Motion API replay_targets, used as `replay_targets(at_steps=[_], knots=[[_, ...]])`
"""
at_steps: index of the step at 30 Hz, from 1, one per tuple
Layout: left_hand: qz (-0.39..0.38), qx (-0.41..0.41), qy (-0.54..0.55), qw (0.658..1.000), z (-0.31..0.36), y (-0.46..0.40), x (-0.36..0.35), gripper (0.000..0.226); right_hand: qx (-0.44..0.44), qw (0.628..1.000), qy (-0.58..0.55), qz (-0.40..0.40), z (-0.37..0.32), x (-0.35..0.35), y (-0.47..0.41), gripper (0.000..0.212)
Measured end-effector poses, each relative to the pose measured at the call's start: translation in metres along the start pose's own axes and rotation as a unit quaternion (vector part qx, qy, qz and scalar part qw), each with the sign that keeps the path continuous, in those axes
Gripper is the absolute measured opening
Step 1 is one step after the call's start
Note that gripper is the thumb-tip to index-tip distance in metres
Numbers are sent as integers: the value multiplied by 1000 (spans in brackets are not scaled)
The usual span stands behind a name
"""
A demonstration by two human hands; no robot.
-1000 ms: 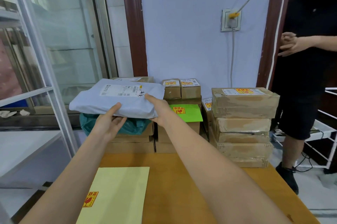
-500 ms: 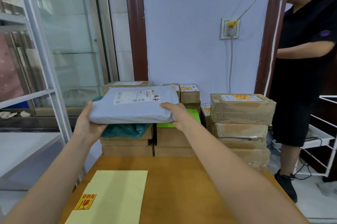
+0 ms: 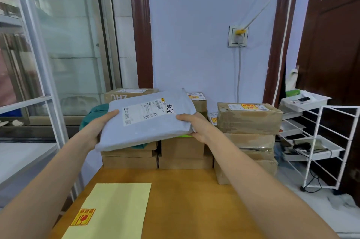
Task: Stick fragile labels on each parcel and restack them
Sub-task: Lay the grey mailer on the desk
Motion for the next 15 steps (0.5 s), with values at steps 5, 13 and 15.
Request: replay_targets(at_steps=[5, 13, 15], knots=[[2, -26, -23, 999, 0, 0, -9, 40, -20, 1000, -16, 10, -4, 9, 9, 37], [-34, -112, -29, 993, -18, 17, -32, 31, -33, 998, -20, 45, 0, 37, 32, 20], [-68, -130, -14, 989, -25, 23, -38, 37, -25, 999, -23, 43, 3, 44, 38, 17]])
Point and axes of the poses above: each hand's wrist, its own y-axis away from the middle knuckle, its own x-axis out of the back of the hand, z = x × y, the point moved 1 cm from there along -y, towards the middle knuckle, and after that the axes turned 12 degrees about -y, right-handed, at the moved point
